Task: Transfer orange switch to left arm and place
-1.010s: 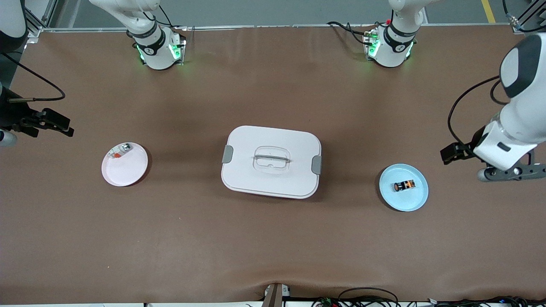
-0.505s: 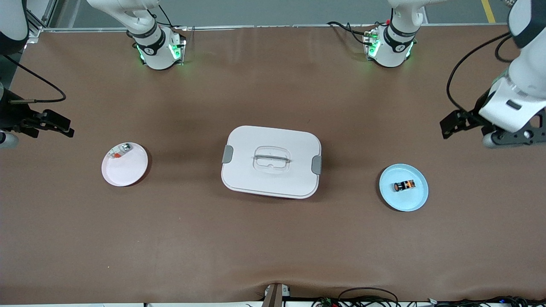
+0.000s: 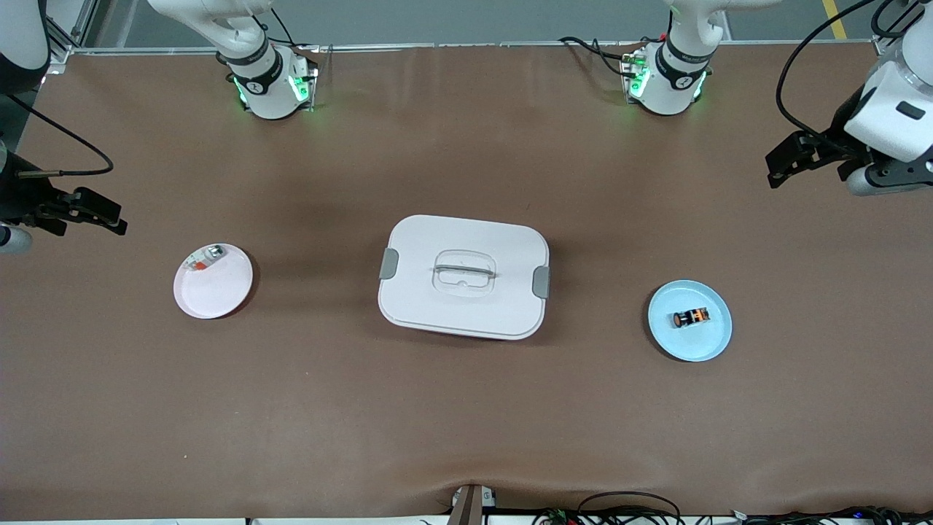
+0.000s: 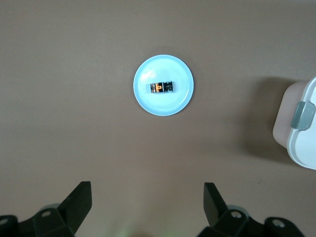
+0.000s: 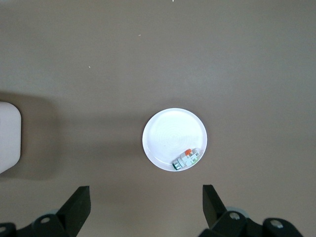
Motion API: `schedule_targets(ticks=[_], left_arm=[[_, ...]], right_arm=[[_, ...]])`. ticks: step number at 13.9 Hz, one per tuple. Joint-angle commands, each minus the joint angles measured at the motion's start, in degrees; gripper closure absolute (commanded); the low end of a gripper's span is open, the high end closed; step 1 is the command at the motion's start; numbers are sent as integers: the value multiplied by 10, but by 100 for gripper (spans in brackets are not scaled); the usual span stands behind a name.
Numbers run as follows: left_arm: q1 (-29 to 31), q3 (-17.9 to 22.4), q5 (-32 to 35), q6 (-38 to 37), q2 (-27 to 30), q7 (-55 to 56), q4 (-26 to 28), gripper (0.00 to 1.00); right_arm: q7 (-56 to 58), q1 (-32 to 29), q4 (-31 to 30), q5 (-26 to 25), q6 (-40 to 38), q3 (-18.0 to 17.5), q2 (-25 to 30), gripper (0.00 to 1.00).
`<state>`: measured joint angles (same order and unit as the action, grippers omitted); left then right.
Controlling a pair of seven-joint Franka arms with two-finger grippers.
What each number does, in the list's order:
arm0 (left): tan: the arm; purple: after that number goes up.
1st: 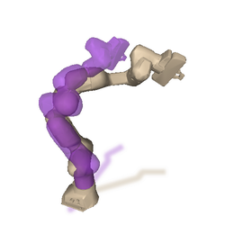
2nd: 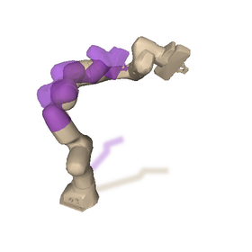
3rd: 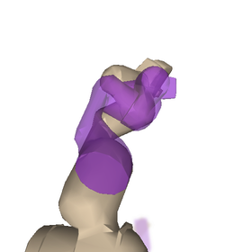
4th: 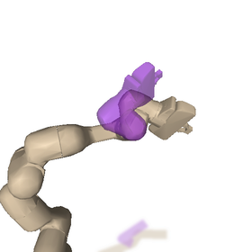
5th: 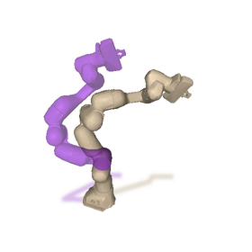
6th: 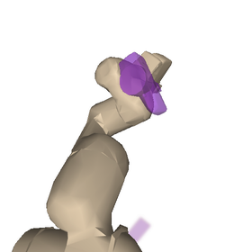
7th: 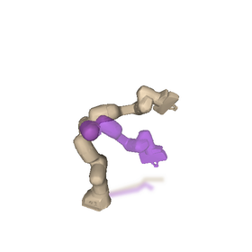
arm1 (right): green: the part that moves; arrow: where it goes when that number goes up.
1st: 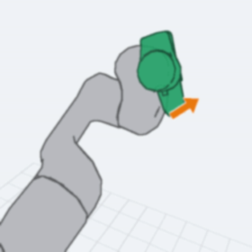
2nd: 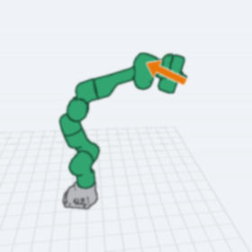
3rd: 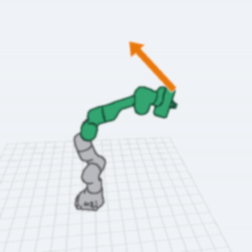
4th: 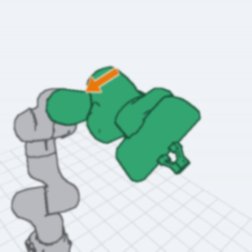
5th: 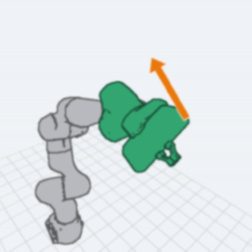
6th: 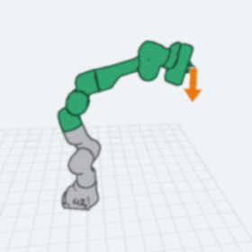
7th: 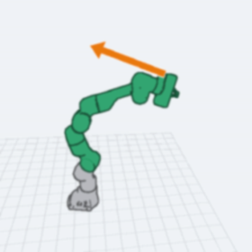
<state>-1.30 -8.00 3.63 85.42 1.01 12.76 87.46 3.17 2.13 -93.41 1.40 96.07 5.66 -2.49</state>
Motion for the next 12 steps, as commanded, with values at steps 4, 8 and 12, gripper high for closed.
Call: schedule_targets(ticks=[4, 8, 12], left_arm=[[9, 9, -7, 1, 13, -25, 9, 0], [19, 9, -11, 3, 15, -27, 8, 0], [24, 9, -13, -3, 16, -48, 10, 0]], right_arm=[[3, 6, 16, -8, -8, 8, -3, 0], [1, 6, 18, -7, -8, 8, -2, 0], [2, 5, 30, -8, -8, 8, -4, 0]])
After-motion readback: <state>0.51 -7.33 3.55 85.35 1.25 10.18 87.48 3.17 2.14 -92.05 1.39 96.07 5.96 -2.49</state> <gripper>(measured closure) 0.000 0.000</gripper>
